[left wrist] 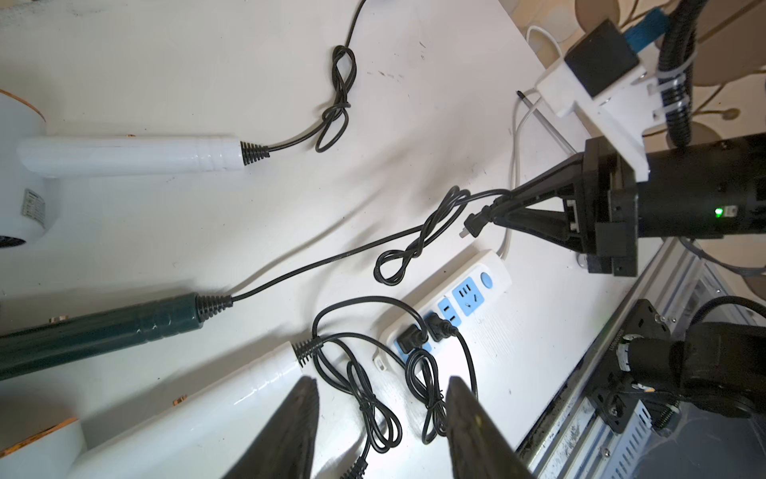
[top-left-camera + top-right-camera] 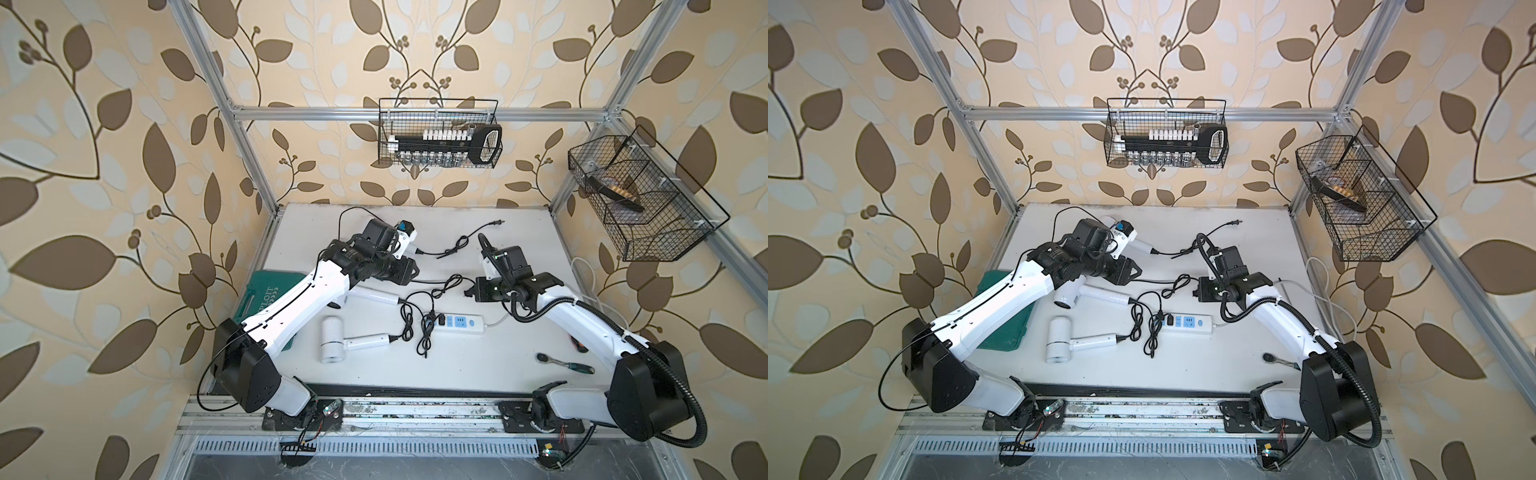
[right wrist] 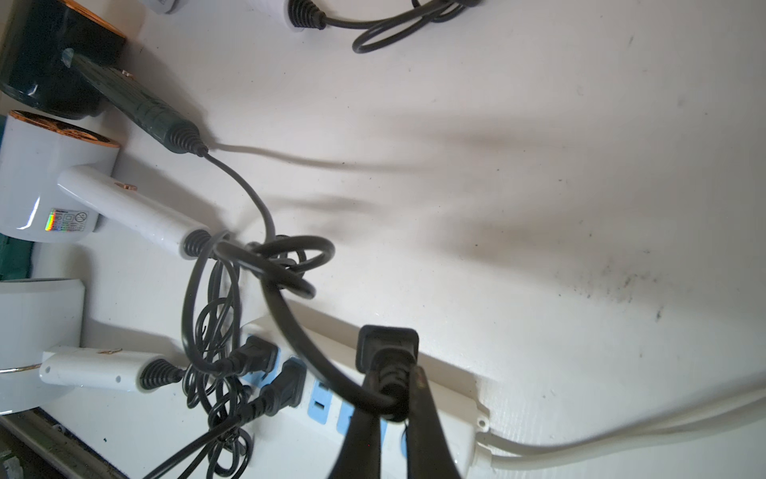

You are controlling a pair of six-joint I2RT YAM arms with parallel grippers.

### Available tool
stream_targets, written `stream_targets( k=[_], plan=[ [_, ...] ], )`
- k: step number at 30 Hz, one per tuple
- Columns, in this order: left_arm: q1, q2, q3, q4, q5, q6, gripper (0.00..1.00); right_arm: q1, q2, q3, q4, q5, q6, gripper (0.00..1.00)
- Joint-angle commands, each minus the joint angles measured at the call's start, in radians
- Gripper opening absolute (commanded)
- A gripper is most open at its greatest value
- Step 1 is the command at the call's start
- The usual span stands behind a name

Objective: Charge the blow dryers
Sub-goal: Insert the plug into the socket.

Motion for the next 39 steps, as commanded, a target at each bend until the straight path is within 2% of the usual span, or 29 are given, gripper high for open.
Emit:
stream_targets(
  k=[1,8,16,28,33,35,39],
  plan=[
    [0.004,-0.064,-0.036,-0.002,0.048,-0.016,0.51,-0.004,-0.021,-0.011,-0.017,-0.006,0.008,0.00],
    [0.003,-0.121,-0.072,-0.041,0.073,0.015,0.53,-0.009,-0.047,-0.002,-0.009,0.030,0.034,0.00],
    [-0.007,-0.109,-0.129,0.035,0.125,-0.025,0.51,-0.009,-0.034,-0.003,-0.016,0.009,0.020,0.00],
    [-0.026,-0.068,-0.141,0.091,0.089,-0.068,0.50,-0.011,-0.035,0.019,-0.048,-0.018,-0.012,0.00],
    [-0.026,-0.077,-0.092,0.024,-0.029,-0.089,0.50,-0.011,-0.039,0.010,-0.044,-0.048,0.003,0.00],
    [-0.025,-0.093,-0.105,0.044,-0.087,-0.113,0.52,-0.010,-0.037,0.007,-0.042,-0.059,0.008,0.00],
    [-0.013,-0.094,-0.118,0.076,-0.161,-0.157,0.49,-0.012,-0.043,-0.016,-0.027,-0.056,0.031,0.00]
  ],
)
